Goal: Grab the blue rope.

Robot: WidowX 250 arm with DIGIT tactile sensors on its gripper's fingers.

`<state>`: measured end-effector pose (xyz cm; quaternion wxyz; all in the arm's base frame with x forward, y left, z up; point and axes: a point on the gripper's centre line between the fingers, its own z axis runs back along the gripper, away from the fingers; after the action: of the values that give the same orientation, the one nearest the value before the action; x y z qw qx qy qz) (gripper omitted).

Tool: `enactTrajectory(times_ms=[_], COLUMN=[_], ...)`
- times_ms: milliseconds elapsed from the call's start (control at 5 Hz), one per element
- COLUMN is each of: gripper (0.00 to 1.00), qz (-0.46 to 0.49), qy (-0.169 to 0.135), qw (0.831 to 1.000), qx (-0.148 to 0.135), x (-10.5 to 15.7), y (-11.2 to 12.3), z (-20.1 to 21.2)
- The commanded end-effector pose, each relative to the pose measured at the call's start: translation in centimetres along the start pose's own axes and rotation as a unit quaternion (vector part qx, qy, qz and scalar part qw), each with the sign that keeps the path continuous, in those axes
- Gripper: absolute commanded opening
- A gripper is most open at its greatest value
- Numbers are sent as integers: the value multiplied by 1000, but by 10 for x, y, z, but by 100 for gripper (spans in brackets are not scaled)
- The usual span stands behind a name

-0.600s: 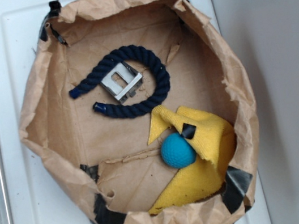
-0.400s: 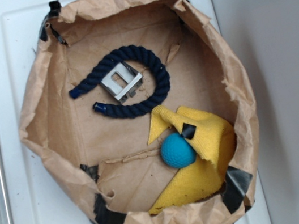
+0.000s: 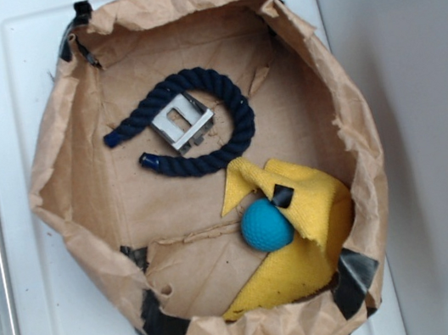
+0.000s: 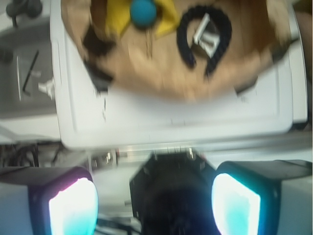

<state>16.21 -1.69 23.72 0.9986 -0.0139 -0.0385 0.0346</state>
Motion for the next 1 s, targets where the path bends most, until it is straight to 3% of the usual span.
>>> enactTrajectory(times_ms=[0, 200, 400, 600, 800], gripper=[100, 100, 100, 100, 100], qz=[1, -68, -108, -133, -133], qy=[-44, -75, -72, -44, -44], qw=[999, 995, 991, 989, 989], qx=[15, 13, 30, 51, 51], x=[101, 116, 124, 115, 115], y=[28, 46, 49, 55, 55], z=[-38, -70, -96, -124, -124])
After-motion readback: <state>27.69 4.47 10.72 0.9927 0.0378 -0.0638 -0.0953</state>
